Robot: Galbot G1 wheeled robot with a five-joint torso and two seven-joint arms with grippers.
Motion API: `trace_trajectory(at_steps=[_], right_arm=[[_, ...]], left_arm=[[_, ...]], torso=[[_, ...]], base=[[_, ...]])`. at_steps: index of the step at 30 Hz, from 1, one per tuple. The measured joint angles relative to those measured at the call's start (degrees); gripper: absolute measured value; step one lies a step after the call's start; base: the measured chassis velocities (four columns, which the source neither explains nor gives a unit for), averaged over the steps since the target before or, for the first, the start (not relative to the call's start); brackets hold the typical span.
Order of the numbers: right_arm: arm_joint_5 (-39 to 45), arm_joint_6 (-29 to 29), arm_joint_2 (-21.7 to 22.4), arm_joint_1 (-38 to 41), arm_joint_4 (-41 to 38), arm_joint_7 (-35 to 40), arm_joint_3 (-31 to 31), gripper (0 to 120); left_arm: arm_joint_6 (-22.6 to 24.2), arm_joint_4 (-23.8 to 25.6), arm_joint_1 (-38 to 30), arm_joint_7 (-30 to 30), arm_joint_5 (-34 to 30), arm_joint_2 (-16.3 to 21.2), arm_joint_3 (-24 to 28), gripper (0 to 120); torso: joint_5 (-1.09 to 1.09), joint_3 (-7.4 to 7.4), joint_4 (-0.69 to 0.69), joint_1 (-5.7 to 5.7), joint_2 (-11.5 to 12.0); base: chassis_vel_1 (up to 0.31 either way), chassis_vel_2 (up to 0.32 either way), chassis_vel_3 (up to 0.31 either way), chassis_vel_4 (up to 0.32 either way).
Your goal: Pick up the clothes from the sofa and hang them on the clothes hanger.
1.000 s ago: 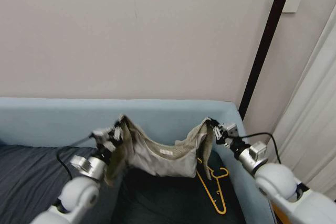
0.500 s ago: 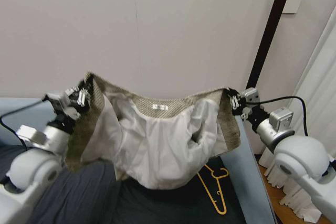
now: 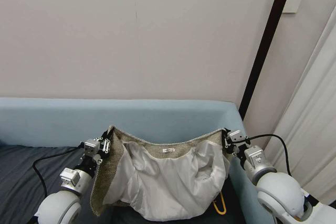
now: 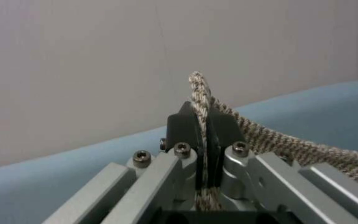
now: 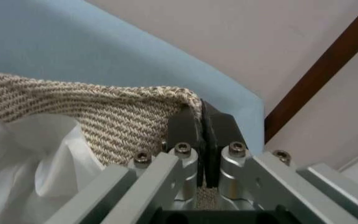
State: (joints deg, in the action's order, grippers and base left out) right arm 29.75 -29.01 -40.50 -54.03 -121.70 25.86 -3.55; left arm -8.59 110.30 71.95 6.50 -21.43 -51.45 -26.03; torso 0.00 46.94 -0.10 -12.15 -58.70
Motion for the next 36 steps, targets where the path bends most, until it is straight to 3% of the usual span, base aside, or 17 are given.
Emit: trace_trajectory(at_steps=[6, 12, 16, 23, 26, 30, 36], right_arm=[[2.49, -1.73, -1.80, 1.42, -2.97, 2.95, -2.36, 0], [4.71, 3.93, -0.47, 7.42, -5.53, 2.70, -6.68, 0], [5.72, 4.56, -0.33, 8.01, -7.32, 2.66, -8.81, 0], [2.85, 3.87, -1.88, 3.36, -4.78, 3.92, -3.98, 0], [1.51, 4.05, -4.60, 2.55, -1.55, 4.46, 1.65, 0], [-0.20, 5.18, -8.12, 2.46, 3.51, 4.43, 7.93, 0], [0.09, 5.17, -13.60, 3.80, 10.63, 4.93, 10.76, 0]], left_arm=[[1.19, 3.67, -0.65, 2.94, 1.07, -1.15, -3.03, 0], [2.92, 9.36, -4.27, 5.46, -5.64, 2.93, -10.25, 0], [2.98, 10.29, -3.32, 4.63, -5.69, 4.09, -14.85, 0], [2.22, 8.05, 1.69, 2.74, 1.33, 1.15, -10.84, 0], [1.99, 5.53, 4.82, 1.57, 7.09, -2.17, -8.65, 0], [3.02, 3.35, 7.73, 1.55, 10.02, -4.60, -7.22, 0], [4.44, -0.66, 7.97, 2.41, 12.23, -7.15, -6.52, 0]], torso=[[0.02, 0.00, 0.01, 0.00, 0.00], [0.00, 0.00, 0.01, -0.01, 0.00], [0.00, -0.01, 0.01, -0.01, 0.00], [0.02, 0.01, 0.00, -0.01, 0.00], [0.01, 0.00, -0.02, -0.01, 0.01], [0.01, 0.00, 0.02, 0.00, 0.01], [0.00, 0.00, 0.01, 0.00, 0.01]], base=[[0.000, 0.000, 0.000, 0.000], [0.000, 0.000, 0.000, 0.000], [0.000, 0.000, 0.000, 0.000], [0.000, 0.000, 0.000, 0.000], [0.000, 0.000, 0.000, 0.000], [0.000, 0.000, 0.000, 0.000], [0.000, 0.000, 0.000, 0.000]])
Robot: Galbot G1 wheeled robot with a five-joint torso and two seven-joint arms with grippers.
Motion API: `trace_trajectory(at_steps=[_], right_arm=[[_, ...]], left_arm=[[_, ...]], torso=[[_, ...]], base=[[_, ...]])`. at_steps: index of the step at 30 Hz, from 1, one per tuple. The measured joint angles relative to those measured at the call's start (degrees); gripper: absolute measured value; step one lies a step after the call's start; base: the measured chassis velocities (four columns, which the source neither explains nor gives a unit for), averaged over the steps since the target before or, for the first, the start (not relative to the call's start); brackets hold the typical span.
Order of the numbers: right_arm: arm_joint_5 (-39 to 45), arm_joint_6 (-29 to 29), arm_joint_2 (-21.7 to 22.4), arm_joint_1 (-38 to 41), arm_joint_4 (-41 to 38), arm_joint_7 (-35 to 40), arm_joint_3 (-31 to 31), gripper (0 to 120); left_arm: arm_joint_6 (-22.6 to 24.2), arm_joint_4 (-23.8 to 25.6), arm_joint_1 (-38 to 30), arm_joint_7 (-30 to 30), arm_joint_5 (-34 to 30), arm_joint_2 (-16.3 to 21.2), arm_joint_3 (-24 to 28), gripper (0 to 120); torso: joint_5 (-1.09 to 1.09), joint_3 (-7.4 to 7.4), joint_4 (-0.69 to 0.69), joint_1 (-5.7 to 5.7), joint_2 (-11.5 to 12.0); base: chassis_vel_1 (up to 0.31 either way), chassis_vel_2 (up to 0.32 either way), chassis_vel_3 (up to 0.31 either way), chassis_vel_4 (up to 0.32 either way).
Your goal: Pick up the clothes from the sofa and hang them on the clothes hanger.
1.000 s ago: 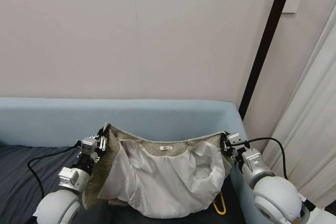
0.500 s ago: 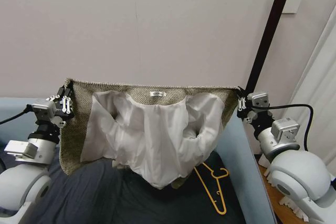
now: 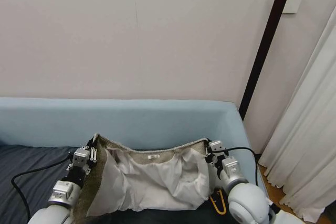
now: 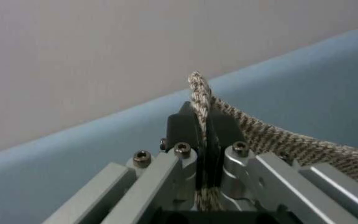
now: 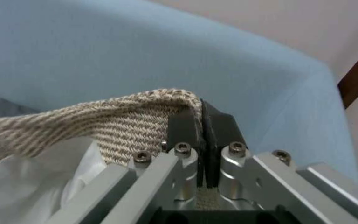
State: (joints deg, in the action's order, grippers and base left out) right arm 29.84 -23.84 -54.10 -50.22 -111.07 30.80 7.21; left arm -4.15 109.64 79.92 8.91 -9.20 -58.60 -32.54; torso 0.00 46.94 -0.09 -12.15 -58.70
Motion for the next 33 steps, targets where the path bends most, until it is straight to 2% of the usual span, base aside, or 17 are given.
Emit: trace_trajectory(at_steps=[7, 9, 11, 13, 15, 16, 18, 20, 22, 23, 26, 29, 31, 33], right_arm=[[0.00, 0.25, -4.11, 2.34, 5.83, -0.36, 2.05, 0], [-0.19, 2.94, -4.93, 3.05, 8.66, -2.80, 2.83, 0], [-2.03, 12.25, -6.07, 3.77, 14.87, -10.43, 3.45, 0], [-2.68, 13.76, -6.30, 3.86, 15.89, -11.82, 3.45, 0], [-4.10, 17.81, -6.96, 4.06, 18.56, -14.97, 3.26, 5], [-3.72, 19.93, -7.18, 4.17, 19.67, -16.07, 2.92, 11], [-0.35, 21.35, -6.89, 4.14, 19.75, -16.91, 2.33, 19], [1.55, 21.68, -6.68, 4.06, 19.49, -17.24, 2.10, 23], [16.63, 21.03, -5.57, 3.29, 15.89, -16.06, 0.52, 33], [21.48, 20.06, -5.34, 2.96, 14.51, -14.55, -0.35, 38], [30.32, 17.68, -4.91, 2.09, 11.98, -9.74, -2.53, 46], [32.98, 12.56, -4.03, 0.82, 10.56, -1.72, -4.95, 59], [32.10, 11.31, -3.74, 0.48, 10.75, -0.15, -5.25, 63], [25.89, 8.47, -3.00, -0.09, 13.76, 1.80, -5.34, 73]], left_arm=[[-0.44, -4.38, -0.87, 0.31, 0.61, -4.23, 2.13, 0], [-1.10, -5.82, -1.43, 0.34, 0.92, -5.66, 2.49, 0], [-1.58, -6.83, -2.04, 0.72, 0.99, -6.92, 2.57, 0], [-1.60, -6.87, -2.08, 0.76, 0.99, -6.97, 2.56, 0], [-1.60, -6.93, -2.20, 0.79, 0.98, -6.96, 2.39, 0], [-1.57, -6.99, -2.34, 0.86, 0.92, -6.51, 2.02, 0], [-0.89, -7.20, -2.79, 1.65, 0.75, -5.84, 1.15, 0], [-0.60, -7.33, -2.97, 2.02, 0.59, -5.60, 0.86, 0], [0.77, -8.26, -3.87, 3.74, -0.14, -4.33, -0.32, 0], [1.05, -8.57, -4.09, 4.15, -0.31, -3.87, -0.69, 0], [1.53, -9.08, -4.37, 4.86, -0.66, -3.00, -1.32, 0], [1.88, -9.45, -4.45, 5.73, -0.95, -2.51, -1.79, 0], [1.89, -9.50, -4.45, 5.86, -0.96, -2.50, -1.83, 0], [1.89, -9.55, -4.46, 6.10, -1.01, -2.58, -1.69, 0]], torso=[[0.02, 0.00, 0.00, 0.00, 0.00], [0.02, 0.00, 0.00, 0.00, 0.00], [0.00, 0.00, 0.00, 0.00, 0.00], [0.01, 0.00, 0.00, 0.00, 0.00], [0.00, 0.00, 0.00, 0.00, 0.00], [0.00, 0.00, 0.00, 0.00, 0.00], [0.00, 0.00, 0.00, 0.00, 0.00], [0.01, 0.00, 0.00, 0.00, 0.00], [0.01, 0.00, -0.01, 0.00, 0.00], [0.01, 0.00, 0.00, 0.00, 0.00], [0.01, 0.00, 0.00, 0.00, 0.00], [0.01, 0.00, 0.00, 0.00, 0.00], [0.01, 0.00, 0.00, 0.00, 0.00], [0.00, 0.00, 0.00, 0.00, 0.00]], base=[[0.000, 0.000, 0.000, 0.000], [0.000, 0.000, 0.000, 0.000], [0.000, 0.000, 0.000, 0.000], [0.000, 0.000, 0.000, 0.000], [0.000, 0.000, 0.000, 0.000], [0.000, 0.000, 0.000, 0.000], [0.000, 0.000, 0.000, 0.000], [0.000, 0.000, 0.000, 0.000], [0.000, 0.000, 0.000, 0.000], [0.000, 0.000, 0.000, 0.000], [0.000, 0.000, 0.000, 0.000], [0.000, 0.000, 0.000, 0.000], [0.000, 0.000, 0.000, 0.000], [0.000, 0.000, 0.000, 0.000]])
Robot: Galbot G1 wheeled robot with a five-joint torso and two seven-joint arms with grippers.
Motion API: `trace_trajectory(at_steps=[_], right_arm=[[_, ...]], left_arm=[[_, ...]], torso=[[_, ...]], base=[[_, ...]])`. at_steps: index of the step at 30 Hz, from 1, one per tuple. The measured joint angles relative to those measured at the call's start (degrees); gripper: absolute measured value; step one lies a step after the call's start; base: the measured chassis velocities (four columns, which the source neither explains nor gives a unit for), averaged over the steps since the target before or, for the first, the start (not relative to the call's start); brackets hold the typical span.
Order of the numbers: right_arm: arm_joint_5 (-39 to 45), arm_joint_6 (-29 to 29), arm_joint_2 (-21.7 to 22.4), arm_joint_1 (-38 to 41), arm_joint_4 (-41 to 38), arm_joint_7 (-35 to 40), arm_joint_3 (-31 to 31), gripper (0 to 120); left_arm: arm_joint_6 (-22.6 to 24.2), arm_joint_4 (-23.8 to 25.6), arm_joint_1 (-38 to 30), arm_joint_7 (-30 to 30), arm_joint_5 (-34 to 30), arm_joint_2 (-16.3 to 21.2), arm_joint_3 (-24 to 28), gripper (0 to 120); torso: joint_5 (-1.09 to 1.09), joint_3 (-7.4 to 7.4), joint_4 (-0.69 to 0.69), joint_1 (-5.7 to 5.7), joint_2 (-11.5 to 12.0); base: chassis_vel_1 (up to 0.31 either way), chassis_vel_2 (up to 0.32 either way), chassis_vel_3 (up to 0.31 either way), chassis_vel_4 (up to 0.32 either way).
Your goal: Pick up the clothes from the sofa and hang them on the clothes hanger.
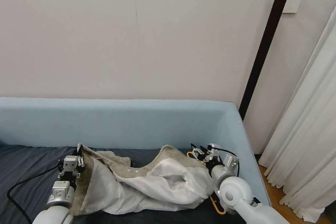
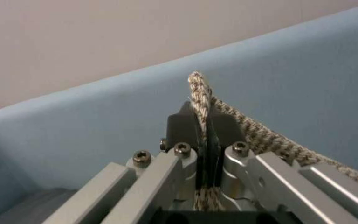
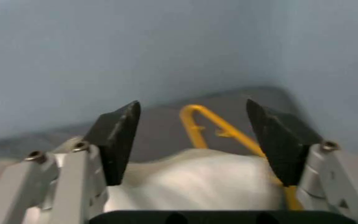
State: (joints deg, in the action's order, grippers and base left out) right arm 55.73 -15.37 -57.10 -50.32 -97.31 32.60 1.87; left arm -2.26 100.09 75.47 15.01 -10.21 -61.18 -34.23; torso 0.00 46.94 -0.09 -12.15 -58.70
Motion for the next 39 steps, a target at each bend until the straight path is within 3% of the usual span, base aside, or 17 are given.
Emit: trace_trajectory(at_steps=[2, 7, 13, 21, 25, 35, 39], right_arm=[[-6.89, -3.10, 0.20, 0.11, 4.85, -0.27, 0.45, 82], [-12.88, -10.54, -0.71, 1.89, 11.54, -2.54, 0.62, 98], [-18.71, -14.02, -1.95, 3.30, 17.13, -6.52, 1.90, 100], [-24.80, -14.20, -3.54, 2.88, 22.41, -10.90, 3.03, 100], [-24.60, -14.09, -5.26, 4.44, 25.87, -15.36, 2.53, 89], [-23.30, -15.52, -7.56, 7.05, 31.42, -16.79, 1.13, 56], [-25.12, -16.58, -7.76, 7.22, 33.35, -17.36, 0.53, 55]], left_arm=[[-0.03, 0.23, 0.05, 0.03, 0.01, -0.28, 0.53, 0], [-0.10, 1.32, 0.07, 0.04, -0.12, -0.18, 0.94, 0], [-0.29, 2.34, 0.28, 0.29, -0.52, 0.29, 0.90, 0], [-0.45, 3.43, 0.54, 0.71, -0.58, 0.50, 0.88, 0], [-0.42, 3.64, 0.33, 0.94, -0.58, 0.69, 0.89, 0], [-0.33, 3.65, 0.09, 1.15, -0.61, 0.82, 1.08, 0], [-0.33, 3.85, 0.09, 1.17, -0.72, 0.94, 1.15, 0]], torso=[[0.01, 0.00, 0.00, 0.00, 0.00], [0.00, 0.00, 0.01, 0.00, 0.00], [0.00, 0.01, 0.01, 0.00, 0.00], [0.00, 0.00, -0.01, 0.00, 0.00], [0.01, 0.01, 0.01, 0.00, 0.00], [0.01, 0.00, 0.01, 0.00, 0.00], [0.01, 0.00, 0.00, 0.00, 0.00]], base=[[0.000, 0.000, 0.000, 0.000], [0.000, 0.000, 0.000, 0.000], [0.000, 0.000, 0.000, 0.000], [0.000, 0.000, 0.000, 0.000], [0.000, 0.000, 0.000, 0.000], [0.000, 0.000, 0.000, 0.000], [0.000, 0.000, 0.000, 0.000]])
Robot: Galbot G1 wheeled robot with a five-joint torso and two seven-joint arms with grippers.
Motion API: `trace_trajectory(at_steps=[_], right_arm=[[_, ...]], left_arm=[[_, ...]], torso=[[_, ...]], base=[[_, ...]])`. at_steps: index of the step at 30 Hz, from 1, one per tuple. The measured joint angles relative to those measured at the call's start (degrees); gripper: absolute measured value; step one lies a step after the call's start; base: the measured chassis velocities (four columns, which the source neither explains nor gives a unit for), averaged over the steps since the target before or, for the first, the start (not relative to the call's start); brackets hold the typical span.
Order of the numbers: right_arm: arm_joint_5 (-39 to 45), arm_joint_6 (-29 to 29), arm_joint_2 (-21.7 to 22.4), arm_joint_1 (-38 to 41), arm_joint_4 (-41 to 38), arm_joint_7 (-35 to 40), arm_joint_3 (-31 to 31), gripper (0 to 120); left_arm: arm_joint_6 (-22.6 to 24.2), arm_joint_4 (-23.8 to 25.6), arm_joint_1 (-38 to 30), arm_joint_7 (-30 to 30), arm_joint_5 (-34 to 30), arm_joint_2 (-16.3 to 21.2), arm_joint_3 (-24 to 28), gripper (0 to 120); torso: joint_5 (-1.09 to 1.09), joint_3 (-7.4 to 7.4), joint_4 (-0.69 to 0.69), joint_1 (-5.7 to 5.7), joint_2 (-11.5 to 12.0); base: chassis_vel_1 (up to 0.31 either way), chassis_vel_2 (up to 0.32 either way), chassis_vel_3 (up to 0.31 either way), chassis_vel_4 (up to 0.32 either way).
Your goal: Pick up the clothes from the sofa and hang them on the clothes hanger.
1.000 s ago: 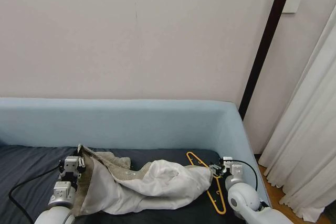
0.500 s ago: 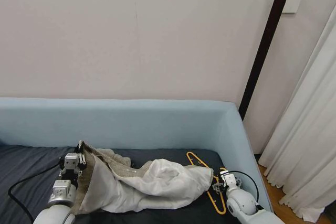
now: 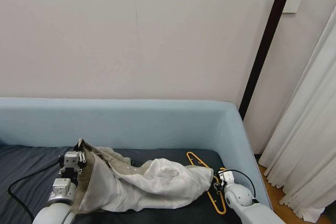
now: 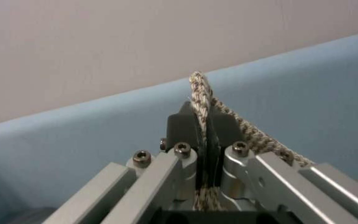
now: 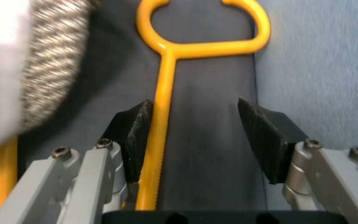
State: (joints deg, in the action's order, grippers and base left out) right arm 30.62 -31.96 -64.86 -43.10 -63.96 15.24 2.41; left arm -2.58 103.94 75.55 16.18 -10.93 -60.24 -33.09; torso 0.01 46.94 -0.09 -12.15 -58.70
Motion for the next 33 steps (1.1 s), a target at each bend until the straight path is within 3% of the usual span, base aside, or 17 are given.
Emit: trace_trajectory(at_steps=[9, 15, 23, 33], right_arm=[[-0.66, -0.30, -0.64, -0.30, 1.44, -1.86, -1.18, 54], [-1.64, -0.27, -0.94, -0.62, 1.75, -2.83, -1.15, 40], [-2.38, -0.31, -0.92, -1.05, 1.16, -2.67, -0.81, 8], [-7.15, 6.44, 0.72, -1.83, -4.10, 3.87, -0.88, 5]], left_arm=[[0.11, 0.88, 0.27, 0.06, -0.04, 0.05, 0.01, 0], [0.19, 0.99, 0.28, 0.12, -0.03, 0.05, -0.02, 0], [0.20, 0.95, 0.15, 0.17, -0.09, 0.10, -0.04, 0], [0.06, 0.84, -0.29, 0.17, -0.18, -0.05, 0.66, 0]], torso=[[0.00, -0.01, 0.00, 0.00, 0.00], [0.00, -0.01, 0.02, 0.00, -0.01], [-0.01, -0.01, 0.01, 0.00, -0.01], [-0.02, 0.01, 0.02, 0.00, 0.00]], base=[[0.000, 0.000, 0.000, 0.000], [0.000, 0.000, 0.000, 0.000], [0.000, 0.000, 0.000, 0.000], [0.000, 0.000, 0.000, 0.000]])
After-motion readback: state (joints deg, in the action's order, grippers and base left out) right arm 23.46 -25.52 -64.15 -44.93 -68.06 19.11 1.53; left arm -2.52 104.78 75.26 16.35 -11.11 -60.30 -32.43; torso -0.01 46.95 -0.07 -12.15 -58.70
